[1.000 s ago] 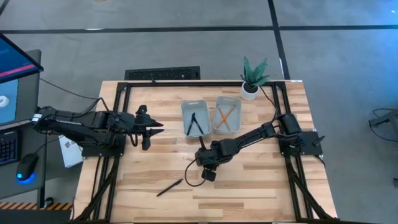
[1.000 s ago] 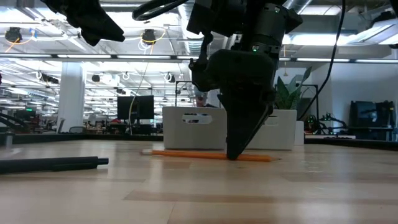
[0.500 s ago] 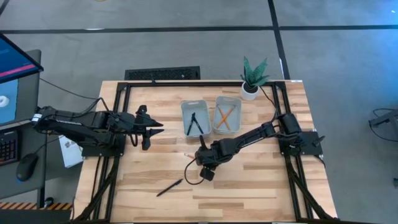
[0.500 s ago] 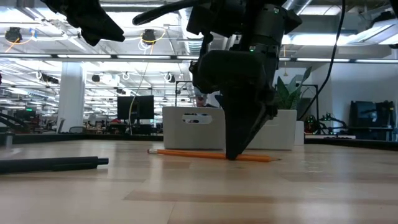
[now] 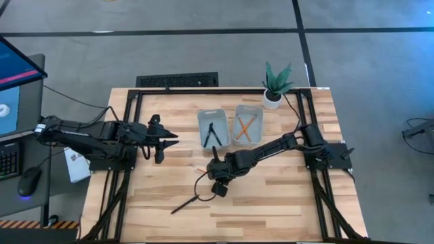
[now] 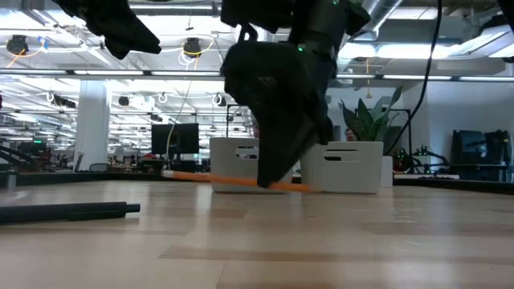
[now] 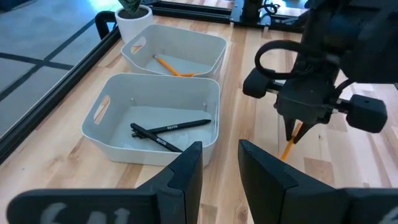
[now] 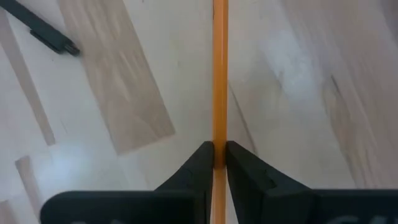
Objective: Sort pens & pencils
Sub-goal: Put the yellow pencil into the right gray bin
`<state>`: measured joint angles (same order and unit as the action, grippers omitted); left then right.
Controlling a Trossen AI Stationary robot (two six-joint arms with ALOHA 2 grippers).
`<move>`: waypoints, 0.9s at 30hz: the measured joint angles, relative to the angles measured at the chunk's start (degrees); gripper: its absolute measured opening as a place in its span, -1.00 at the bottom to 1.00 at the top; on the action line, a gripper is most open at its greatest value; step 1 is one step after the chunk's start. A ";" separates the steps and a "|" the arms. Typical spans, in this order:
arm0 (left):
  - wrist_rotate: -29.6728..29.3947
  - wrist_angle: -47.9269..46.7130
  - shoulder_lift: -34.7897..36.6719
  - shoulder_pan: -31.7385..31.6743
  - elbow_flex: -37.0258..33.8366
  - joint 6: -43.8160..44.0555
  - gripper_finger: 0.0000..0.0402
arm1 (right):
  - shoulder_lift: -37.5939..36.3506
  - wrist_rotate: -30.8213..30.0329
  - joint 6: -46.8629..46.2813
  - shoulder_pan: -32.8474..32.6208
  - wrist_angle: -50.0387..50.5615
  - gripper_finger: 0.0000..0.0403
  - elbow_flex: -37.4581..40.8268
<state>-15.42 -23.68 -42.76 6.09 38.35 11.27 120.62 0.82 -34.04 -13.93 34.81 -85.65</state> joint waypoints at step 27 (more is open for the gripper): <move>1.65 -3.86 0.07 -0.02 -0.02 -0.20 -0.53 | -0.36 -19.44 4.72 10.70 40.99 -0.68 -28.16</move>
<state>-13.77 -27.54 -42.70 6.07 38.33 11.07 120.26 -18.63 -29.32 -3.23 75.80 -113.81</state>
